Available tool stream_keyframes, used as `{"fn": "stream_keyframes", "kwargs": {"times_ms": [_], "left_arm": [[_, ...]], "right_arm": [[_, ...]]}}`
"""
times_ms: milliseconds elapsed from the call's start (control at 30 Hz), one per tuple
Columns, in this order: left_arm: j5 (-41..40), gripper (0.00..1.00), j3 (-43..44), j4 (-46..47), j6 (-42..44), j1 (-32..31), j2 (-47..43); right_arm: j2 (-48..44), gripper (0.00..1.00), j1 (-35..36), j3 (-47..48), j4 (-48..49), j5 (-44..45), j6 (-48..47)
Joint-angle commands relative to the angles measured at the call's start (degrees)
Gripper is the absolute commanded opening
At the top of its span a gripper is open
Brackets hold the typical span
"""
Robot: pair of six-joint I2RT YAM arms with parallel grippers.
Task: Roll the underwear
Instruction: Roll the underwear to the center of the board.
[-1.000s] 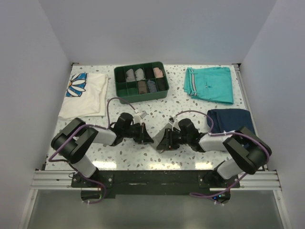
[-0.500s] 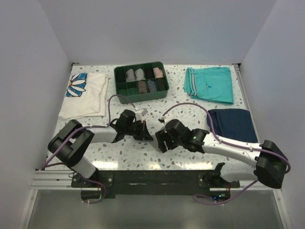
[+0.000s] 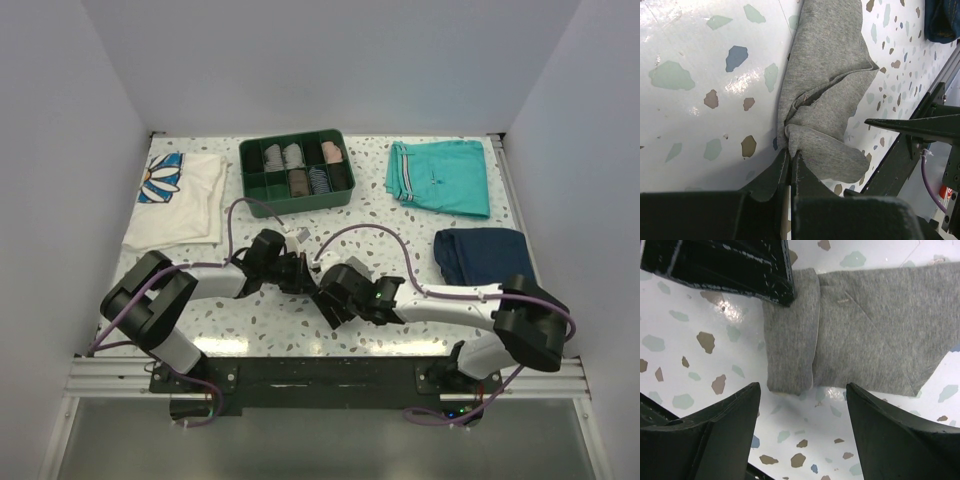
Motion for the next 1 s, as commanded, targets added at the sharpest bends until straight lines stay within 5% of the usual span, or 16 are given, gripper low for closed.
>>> {"fn": "stream_keyframes", "kwargs": {"times_ms": [0,233,567,633,733,767,867,967], "left_arm": [[-1.1,0.00,1.2,-0.6,0.8,-0.3,-0.8],[-1.1,0.00,1.3,-0.2,0.4,-0.2,-0.8],[-2.1,0.00,0.9,-0.6,0.1,-0.3,-2.4],[-2.8,0.07,0.8,-0.9,0.0,-0.3,-3.4],[-4.4,0.31,0.1,-1.3,-0.7,-0.3,-6.3],[-5.5,0.47,0.2,-1.7,-0.7,-0.2,-8.1],[-8.9,0.66,1.0,-4.2,-0.7,-0.1,-12.4],[-12.1,0.72,1.5,-6.4,-0.6,0.4,-16.8]], "right_arm": [[2.2,0.73,0.8,3.6,4.6,1.2,-1.5],[6.1,0.68,1.4,4.3,6.9,-0.3,-0.4],[5.5,0.10,1.5,0.1,8.3,1.1,3.0],[3.5,0.06,1.4,-1.5,9.8,-0.3,4.8],[0.5,0.04,0.8,-5.3,12.7,-2.4,8.0],[-0.3,0.04,0.5,-7.4,13.6,-3.0,8.9],[-4.3,0.04,-1.4,-12.2,18.0,-6.0,12.3],[-8.1,0.04,-4.9,-16.1,22.2,-11.1,15.1]]}}
